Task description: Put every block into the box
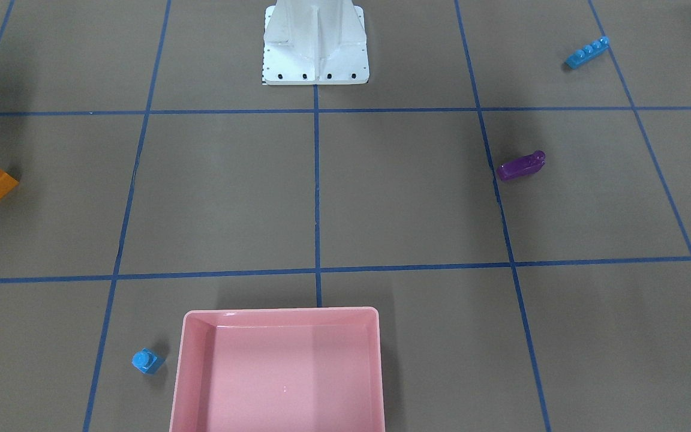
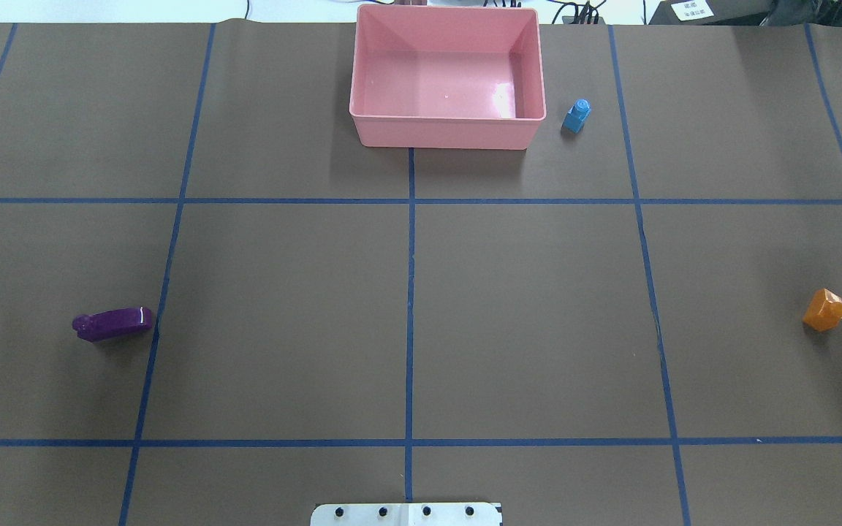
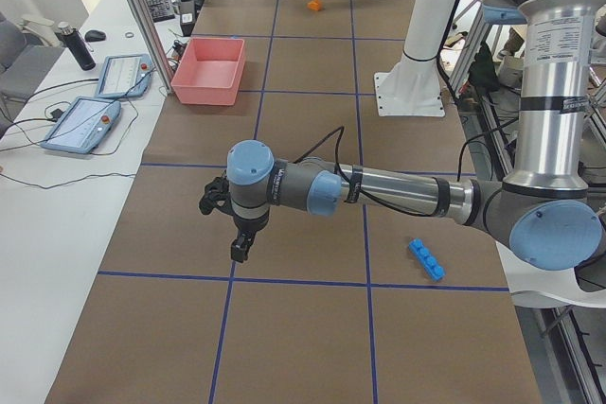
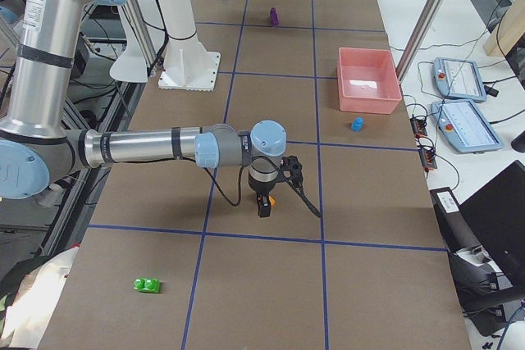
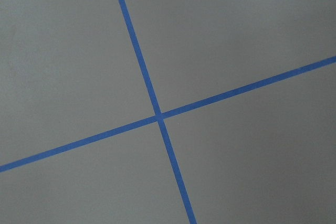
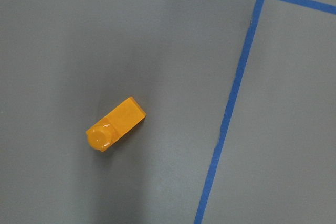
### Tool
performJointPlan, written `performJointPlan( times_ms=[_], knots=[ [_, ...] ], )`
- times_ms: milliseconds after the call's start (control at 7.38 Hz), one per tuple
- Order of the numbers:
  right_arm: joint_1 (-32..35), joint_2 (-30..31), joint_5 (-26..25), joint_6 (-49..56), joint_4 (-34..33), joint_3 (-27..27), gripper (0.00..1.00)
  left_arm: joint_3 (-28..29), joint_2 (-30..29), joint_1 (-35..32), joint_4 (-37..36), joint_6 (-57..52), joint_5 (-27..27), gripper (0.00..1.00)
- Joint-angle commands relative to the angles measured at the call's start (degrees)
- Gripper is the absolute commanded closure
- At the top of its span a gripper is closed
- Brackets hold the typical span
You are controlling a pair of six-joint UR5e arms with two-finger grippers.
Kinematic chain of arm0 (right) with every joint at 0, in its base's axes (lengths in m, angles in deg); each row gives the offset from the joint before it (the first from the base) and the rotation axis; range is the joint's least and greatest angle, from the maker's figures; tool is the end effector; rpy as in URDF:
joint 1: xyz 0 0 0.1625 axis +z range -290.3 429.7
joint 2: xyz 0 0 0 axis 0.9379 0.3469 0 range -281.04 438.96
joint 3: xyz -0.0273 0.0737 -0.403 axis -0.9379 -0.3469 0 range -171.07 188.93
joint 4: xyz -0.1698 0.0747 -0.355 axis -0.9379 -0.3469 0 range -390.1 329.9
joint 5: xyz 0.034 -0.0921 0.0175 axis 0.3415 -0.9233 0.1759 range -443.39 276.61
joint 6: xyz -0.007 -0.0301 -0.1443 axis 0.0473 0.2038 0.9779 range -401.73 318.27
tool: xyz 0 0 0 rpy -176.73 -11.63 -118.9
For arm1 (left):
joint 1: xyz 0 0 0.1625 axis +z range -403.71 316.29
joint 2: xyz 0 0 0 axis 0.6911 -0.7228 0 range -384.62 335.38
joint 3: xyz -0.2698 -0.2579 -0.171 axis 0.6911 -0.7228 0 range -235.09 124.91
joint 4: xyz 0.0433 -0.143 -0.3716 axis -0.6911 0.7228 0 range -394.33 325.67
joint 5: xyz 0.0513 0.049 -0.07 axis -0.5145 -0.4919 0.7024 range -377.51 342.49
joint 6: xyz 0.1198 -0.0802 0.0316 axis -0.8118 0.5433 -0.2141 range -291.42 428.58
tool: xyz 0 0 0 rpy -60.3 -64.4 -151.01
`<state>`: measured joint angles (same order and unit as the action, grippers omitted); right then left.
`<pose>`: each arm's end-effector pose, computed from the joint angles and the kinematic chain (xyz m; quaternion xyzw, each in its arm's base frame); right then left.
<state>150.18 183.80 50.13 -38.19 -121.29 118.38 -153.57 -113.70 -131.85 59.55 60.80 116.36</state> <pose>-0.0310 -0.3774 0.6299 0.0083 -0.3715 -0.1165 0.9210 -0.0151 -0.4874 0.6078 0.1115 0.3664 0.1146 0.9166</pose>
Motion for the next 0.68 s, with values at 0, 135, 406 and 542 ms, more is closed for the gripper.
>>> performJointPlan(
  times_ms=[0, 135, 406, 542],
  knots=[
    [0.7, 0.9, -0.5, 0.0, 0.0, -0.5, 0.00, -1.7, 0.7, 0.0, -2.6, 0.0, 1.3, 0.00],
    [1.1, 0.9, -0.8, 0.0, 0.0, -0.9, 0.00, -2.0, 1.0, -0.1, -2.5, -0.1, 1.6, 0.00],
    [1.2, 1.0, -0.9, 0.1, 0.0, -0.9, 0.00, -1.9, 2.3, 0.0, -1.7, -0.6, 1.5, 0.00],
    [1.2, 0.9, -0.9, 0.1, 0.0, -0.8, 0.00, -1.5, 2.9, 0.0, -0.7, -0.7, 1.5, 0.00]
  ],
)
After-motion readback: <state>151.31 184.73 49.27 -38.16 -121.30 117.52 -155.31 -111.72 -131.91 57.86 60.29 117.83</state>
